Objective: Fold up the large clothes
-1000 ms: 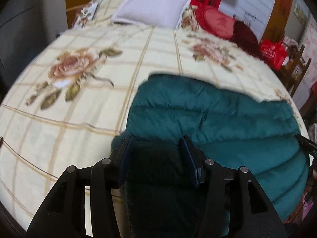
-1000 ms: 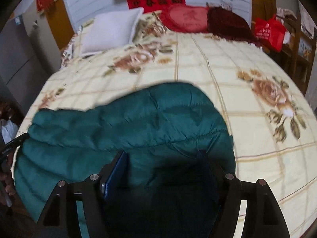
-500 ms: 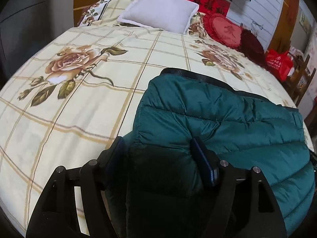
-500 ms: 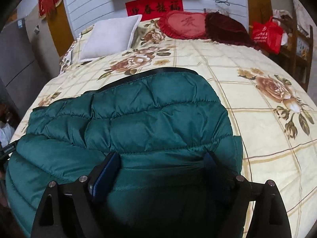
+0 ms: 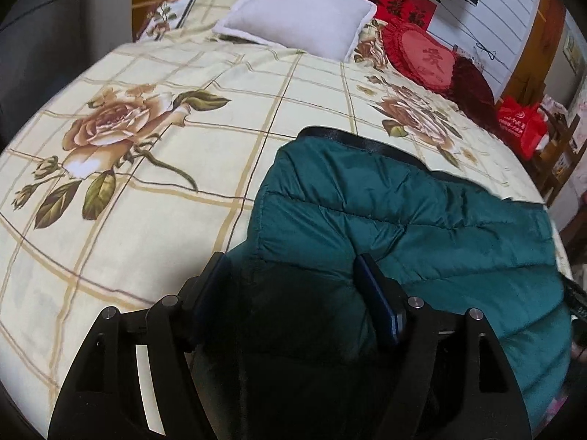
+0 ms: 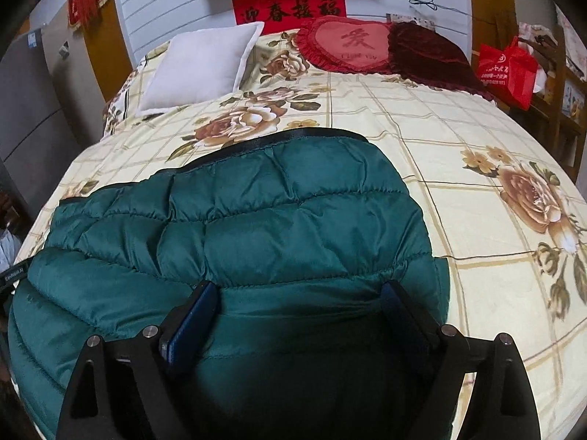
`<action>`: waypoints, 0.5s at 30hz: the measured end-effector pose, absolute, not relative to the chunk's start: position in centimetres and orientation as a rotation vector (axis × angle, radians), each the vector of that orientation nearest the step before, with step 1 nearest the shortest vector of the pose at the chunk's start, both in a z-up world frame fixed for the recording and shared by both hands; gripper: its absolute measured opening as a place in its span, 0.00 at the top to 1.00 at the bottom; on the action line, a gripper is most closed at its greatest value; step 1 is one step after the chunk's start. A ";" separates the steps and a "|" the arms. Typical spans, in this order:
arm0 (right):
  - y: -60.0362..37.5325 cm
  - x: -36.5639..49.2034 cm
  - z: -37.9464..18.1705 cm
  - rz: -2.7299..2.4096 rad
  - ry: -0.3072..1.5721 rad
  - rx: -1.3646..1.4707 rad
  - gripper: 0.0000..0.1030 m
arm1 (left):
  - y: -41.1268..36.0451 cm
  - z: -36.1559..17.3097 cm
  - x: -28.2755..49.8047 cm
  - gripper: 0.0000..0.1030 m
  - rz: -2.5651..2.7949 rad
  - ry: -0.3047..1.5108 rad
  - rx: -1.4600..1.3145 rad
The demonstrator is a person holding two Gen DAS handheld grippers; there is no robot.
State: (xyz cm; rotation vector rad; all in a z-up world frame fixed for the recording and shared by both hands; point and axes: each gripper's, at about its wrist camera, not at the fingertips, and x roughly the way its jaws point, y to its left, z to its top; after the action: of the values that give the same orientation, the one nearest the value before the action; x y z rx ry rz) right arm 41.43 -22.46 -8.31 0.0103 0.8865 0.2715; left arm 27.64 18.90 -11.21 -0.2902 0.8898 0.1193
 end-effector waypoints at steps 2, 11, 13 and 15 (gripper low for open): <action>-22.6 41.0 -7.2 0.275 0.920 0.000 0.14 | 19.2 -9.0 26.1 0.31 0.118 0.868 -0.288; -25.7 29.0 3.8 0.216 0.889 0.041 0.13 | 14.5 2.2 11.7 0.01 0.077 0.710 -0.076; -25.8 25.0 4.8 0.227 0.898 -0.005 0.12 | 12.9 3.0 8.6 0.01 0.097 0.690 -0.037; -25.9 22.0 5.2 0.211 0.893 -0.054 0.12 | 11.6 3.4 6.0 0.01 0.091 0.679 -0.024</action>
State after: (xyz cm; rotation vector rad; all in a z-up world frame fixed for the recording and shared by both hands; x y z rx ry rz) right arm 21.99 -25.94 5.19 -0.0542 0.8930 0.2107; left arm 5.98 11.64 3.36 -0.0240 0.6789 0.0914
